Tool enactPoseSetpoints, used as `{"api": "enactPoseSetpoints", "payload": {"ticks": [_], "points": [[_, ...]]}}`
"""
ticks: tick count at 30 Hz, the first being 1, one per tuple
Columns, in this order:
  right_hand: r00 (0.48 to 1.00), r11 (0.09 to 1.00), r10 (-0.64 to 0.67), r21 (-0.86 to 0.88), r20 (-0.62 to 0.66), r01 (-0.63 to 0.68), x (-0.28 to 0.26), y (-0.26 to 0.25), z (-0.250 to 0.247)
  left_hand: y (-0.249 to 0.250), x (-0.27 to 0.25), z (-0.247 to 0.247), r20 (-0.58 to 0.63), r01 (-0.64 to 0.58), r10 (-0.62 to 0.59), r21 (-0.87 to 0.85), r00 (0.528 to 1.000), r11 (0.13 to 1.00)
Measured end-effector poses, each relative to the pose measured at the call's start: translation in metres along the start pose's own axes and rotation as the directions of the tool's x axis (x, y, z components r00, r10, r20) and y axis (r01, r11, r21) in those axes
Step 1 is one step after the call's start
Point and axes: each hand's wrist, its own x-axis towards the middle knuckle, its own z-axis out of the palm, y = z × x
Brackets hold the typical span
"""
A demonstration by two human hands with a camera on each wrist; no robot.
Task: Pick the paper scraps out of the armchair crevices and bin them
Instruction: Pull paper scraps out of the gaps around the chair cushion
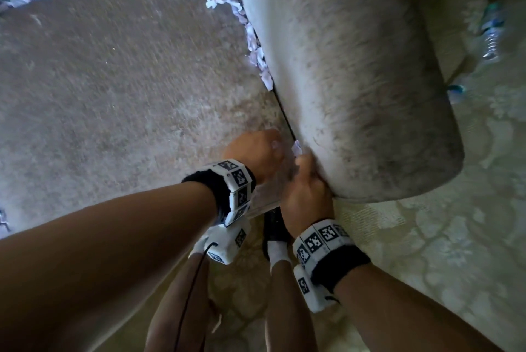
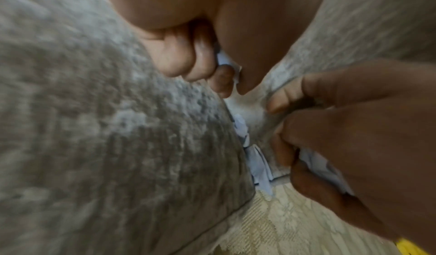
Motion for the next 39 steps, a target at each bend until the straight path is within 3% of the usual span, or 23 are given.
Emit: {"api": "enactPoseSetpoints", "payload": {"ticks": [2,6,11,15,19,24,27,30,36,39], "points": [[1.000,1.000,0.014,-0.021,-0.005,-0.014,-0.007,0.007,-0.002,0.012,0.009,0.009,-0.001,-0.016,0.016,0.028,1.000,0.999],[0.973,0.993,0.105,-0.071,0.204,-0.092,-0.020,0.020,-0.013,0.028,0.022,0.024,-0.015,-0.008,0.010,0.103,1.000,0.995],[0.974,0.995,0.094,0.006,0.207,-0.097,-0.029,0.031,-0.019,0.033,0.032,0.036,-0.070,0.057,-0.046,0.152,0.996,0.987],[0.929,0.987,0.158,-0.017,0.336,-0.162,-0.031,0.037,-0.022,0.037,0.032,0.039,-0.110,0.087,-0.072,0.138,0.991,0.987],[0.942,0.982,0.186,-0.031,0.281,-0.184,-0.028,0.034,-0.022,0.035,0.035,0.036,-0.060,0.082,-0.077,0.089,0.995,0.993],[0.915,0.965,0.258,-0.120,0.310,-0.231,-0.026,0.031,-0.015,0.034,0.040,0.030,0.001,0.057,-0.057,0.042,0.998,0.998],[0.925,0.956,0.293,-0.096,0.243,-0.277,-0.022,0.031,-0.009,0.030,0.038,0.033,0.015,0.049,-0.049,0.023,0.999,0.999],[0.935,0.954,0.298,-0.048,0.193,-0.295,-0.020,0.031,-0.002,0.022,0.033,0.033,0.004,-0.004,0.005,-0.034,1.000,0.999],[0.905,0.930,0.366,-0.058,0.218,-0.362,-0.013,0.028,0.014,-0.007,0.008,0.021,-0.058,-0.100,0.091,-0.185,0.994,0.978],[0.923,0.932,0.362,-0.041,0.127,-0.360,-0.011,0.030,0.025,-0.016,-0.003,0.016,-0.034,-0.137,0.133,-0.240,0.991,0.961]]}}
